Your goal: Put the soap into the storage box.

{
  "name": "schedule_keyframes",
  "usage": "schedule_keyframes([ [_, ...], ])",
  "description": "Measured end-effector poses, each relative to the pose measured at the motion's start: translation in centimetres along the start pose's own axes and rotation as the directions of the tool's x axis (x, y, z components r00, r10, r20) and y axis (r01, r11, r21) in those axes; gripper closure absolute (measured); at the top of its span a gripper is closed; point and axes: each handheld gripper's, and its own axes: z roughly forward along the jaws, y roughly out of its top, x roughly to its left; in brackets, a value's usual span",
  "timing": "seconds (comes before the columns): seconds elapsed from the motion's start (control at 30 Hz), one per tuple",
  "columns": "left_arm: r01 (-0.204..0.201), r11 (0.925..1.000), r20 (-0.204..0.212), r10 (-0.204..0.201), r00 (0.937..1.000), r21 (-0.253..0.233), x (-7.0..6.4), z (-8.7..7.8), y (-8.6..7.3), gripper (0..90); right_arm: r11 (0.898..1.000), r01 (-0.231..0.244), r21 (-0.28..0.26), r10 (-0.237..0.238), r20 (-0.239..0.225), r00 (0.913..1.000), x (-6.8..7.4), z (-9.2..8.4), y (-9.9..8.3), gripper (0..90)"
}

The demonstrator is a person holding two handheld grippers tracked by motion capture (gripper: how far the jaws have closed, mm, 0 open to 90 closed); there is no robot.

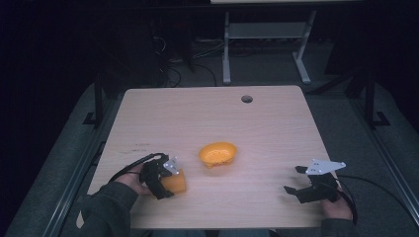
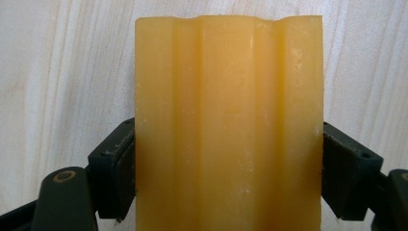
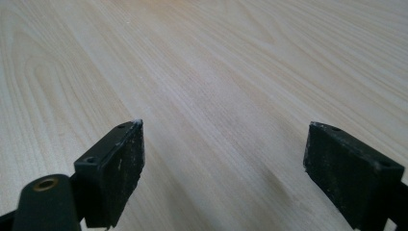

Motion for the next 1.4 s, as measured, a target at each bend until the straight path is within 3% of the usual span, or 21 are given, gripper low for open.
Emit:
schedule_keyframes([
  [0.33, -0.014, 0.9999, -0.005, 0.014, 0.9999, -0.007, -0.2, -0.2, 0.0, 20.7, 1.000, -0.006, -0.003, 0.006, 0.001, 1.0000, 0.0, -0.1, 0.0, 13.7],
  [0.6, -0.001, 0.9983, -0.015, 0.000, 0.9999, -0.058, 0.0, -1.3, -0.1, 20.7, 1.000, -0.005, -0.004, 0.005, 0.001, 1.0000, 0.0, -0.1, 0.0, 13.7],
  [0.93, -0.009, 0.9942, -0.033, 0.006, 0.9994, -0.107, 0.2, -2.8, 0.6, 20.7, 1.000, -0.002, -0.009, 0.002, 0.004, 1.0000, 0.1, -0.3, 0.0, 13.7],
  [1.4, -0.013, 0.9903, -0.041, 0.007, 0.9991, -0.139, 1.3, -4.1, 2.0, 20.8, 1.000, -0.007, -0.018, 0.007, 0.009, 0.9999, 0.0, -0.3, 0.0, 13.7],
])
